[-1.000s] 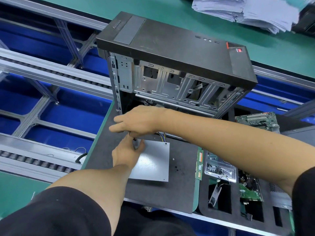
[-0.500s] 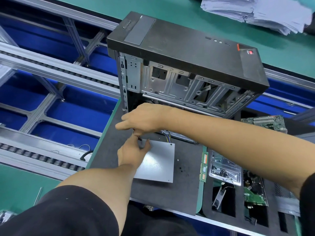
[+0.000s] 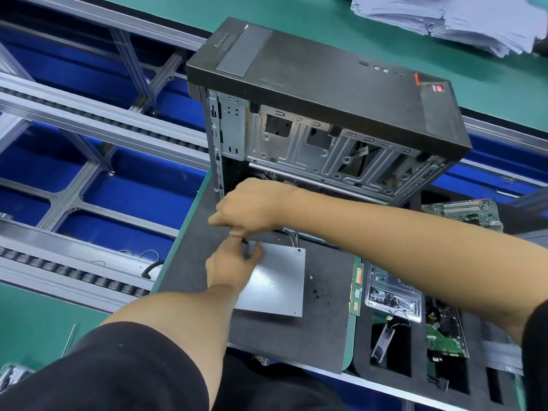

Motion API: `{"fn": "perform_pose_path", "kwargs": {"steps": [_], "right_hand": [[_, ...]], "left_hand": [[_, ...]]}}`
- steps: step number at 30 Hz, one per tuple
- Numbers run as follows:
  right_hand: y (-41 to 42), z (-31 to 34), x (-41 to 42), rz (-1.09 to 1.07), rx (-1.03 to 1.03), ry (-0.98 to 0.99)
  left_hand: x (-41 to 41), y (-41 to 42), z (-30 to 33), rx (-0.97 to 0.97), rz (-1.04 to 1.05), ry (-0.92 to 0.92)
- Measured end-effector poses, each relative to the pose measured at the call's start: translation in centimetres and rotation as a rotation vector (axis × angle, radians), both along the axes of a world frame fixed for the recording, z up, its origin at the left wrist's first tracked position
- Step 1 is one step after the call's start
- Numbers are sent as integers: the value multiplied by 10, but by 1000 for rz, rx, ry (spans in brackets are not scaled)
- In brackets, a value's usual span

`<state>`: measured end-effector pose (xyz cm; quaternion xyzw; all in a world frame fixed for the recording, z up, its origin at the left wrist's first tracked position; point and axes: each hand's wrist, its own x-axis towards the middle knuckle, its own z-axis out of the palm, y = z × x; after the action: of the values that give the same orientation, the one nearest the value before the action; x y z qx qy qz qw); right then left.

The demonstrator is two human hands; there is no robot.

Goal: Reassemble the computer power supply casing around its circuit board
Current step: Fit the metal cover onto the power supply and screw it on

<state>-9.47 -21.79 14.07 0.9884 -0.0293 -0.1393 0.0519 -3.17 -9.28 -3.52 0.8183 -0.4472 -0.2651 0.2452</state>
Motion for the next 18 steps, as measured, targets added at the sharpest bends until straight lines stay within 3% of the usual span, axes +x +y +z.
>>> {"fn": "perform_pose_path", "kwargs": {"steps": [3, 8, 14, 18], "right_hand": [[0, 0, -3, -92, 90, 0], [-2, 9, -8, -48, 326, 37], [-3, 7, 1, -12, 66, -22], [8, -2, 0, -119, -27, -70]], "left_hand": [[0, -1, 1, 0, -13, 0], [0, -1, 4, 8, -35, 38], [0, 0, 1, -10, -28, -33], [0, 0, 0, -13, -23, -26]]}}
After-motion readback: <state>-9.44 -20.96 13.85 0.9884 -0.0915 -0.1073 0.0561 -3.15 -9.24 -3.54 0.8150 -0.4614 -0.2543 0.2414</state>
